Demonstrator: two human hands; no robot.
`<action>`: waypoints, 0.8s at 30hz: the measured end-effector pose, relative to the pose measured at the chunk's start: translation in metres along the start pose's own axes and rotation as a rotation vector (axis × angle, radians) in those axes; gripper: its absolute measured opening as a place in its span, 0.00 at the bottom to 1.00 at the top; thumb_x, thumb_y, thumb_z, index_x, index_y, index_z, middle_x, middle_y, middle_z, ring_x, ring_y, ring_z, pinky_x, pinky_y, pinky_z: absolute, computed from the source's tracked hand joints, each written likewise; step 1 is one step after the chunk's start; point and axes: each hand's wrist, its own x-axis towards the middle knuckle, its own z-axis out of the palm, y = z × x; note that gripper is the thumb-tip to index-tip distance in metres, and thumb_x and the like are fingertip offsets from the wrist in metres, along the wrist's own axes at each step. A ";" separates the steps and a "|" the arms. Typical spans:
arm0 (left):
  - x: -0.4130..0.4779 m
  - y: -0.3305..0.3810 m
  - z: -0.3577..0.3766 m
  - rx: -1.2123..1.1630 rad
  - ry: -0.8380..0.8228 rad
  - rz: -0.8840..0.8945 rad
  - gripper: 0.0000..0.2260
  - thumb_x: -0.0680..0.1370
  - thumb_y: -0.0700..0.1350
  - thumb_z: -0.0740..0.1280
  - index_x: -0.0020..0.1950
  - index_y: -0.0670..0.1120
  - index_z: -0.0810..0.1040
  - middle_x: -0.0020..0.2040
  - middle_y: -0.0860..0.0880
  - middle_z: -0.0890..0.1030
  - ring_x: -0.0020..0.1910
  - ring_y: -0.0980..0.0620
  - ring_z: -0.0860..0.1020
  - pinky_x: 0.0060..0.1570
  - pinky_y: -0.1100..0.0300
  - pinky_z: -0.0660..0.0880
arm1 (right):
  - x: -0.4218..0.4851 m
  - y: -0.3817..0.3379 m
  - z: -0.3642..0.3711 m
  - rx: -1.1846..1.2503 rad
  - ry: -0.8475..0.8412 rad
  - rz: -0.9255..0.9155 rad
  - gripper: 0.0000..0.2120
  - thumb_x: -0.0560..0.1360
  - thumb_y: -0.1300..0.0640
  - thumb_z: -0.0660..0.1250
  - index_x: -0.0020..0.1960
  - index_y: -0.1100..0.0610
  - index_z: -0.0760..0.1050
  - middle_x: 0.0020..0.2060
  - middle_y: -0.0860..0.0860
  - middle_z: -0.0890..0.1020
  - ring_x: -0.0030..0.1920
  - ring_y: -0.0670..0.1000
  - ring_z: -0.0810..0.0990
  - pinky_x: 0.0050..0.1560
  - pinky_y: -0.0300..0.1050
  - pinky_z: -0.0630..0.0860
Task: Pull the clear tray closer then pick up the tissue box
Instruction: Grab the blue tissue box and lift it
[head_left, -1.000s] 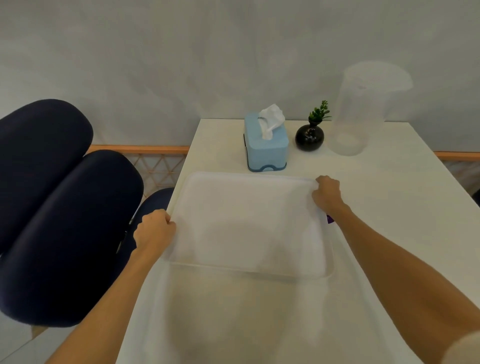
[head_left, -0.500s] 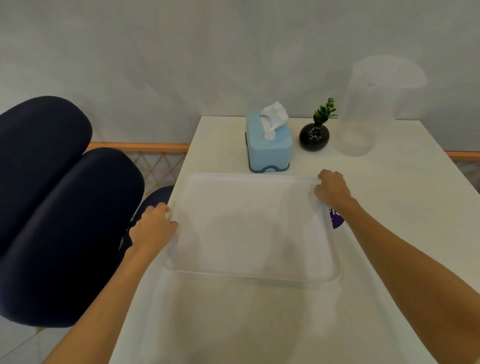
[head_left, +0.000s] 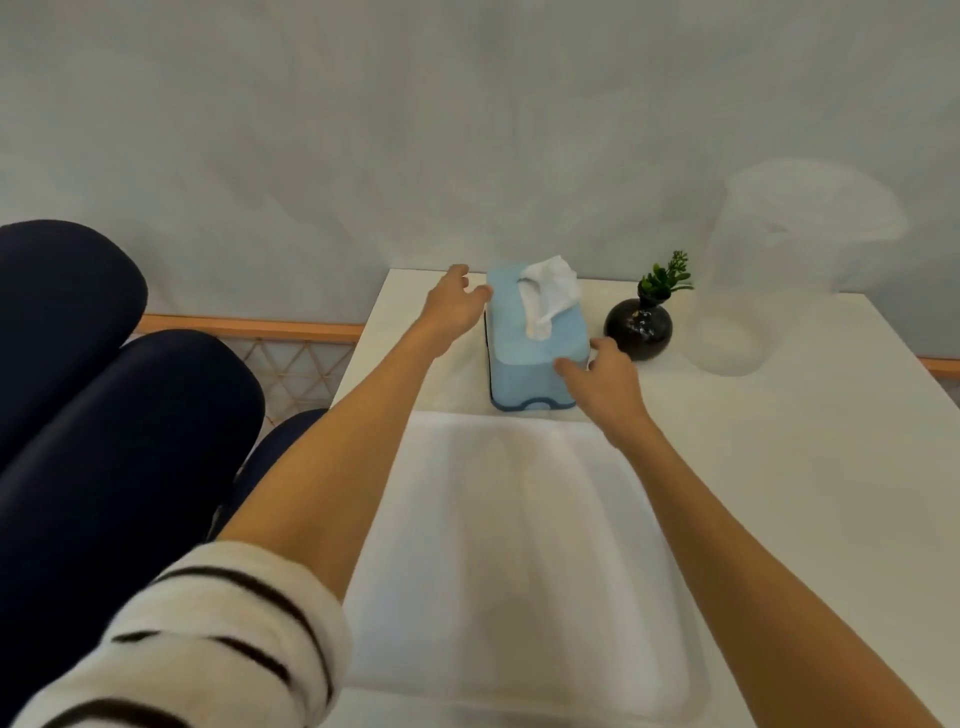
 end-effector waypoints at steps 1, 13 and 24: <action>0.011 -0.001 0.005 0.008 -0.016 -0.005 0.26 0.81 0.47 0.60 0.77 0.45 0.57 0.76 0.45 0.63 0.73 0.45 0.65 0.67 0.55 0.65 | 0.001 0.002 0.003 0.027 -0.008 0.009 0.27 0.74 0.53 0.67 0.68 0.63 0.65 0.62 0.61 0.74 0.61 0.59 0.75 0.51 0.46 0.74; 0.082 -0.016 0.027 -0.115 -0.106 -0.011 0.22 0.78 0.45 0.58 0.73 0.49 0.65 0.72 0.46 0.67 0.66 0.46 0.71 0.59 0.54 0.72 | 0.028 0.017 0.011 0.301 -0.179 0.182 0.23 0.80 0.53 0.57 0.74 0.46 0.58 0.60 0.51 0.71 0.59 0.59 0.77 0.41 0.45 0.80; 0.021 -0.064 -0.031 -0.088 0.233 -0.134 0.21 0.78 0.52 0.60 0.70 0.47 0.67 0.61 0.47 0.67 0.53 0.48 0.70 0.49 0.55 0.67 | 0.045 -0.006 0.039 0.353 -0.172 0.253 0.23 0.80 0.51 0.52 0.74 0.50 0.60 0.70 0.52 0.69 0.64 0.58 0.73 0.51 0.54 0.80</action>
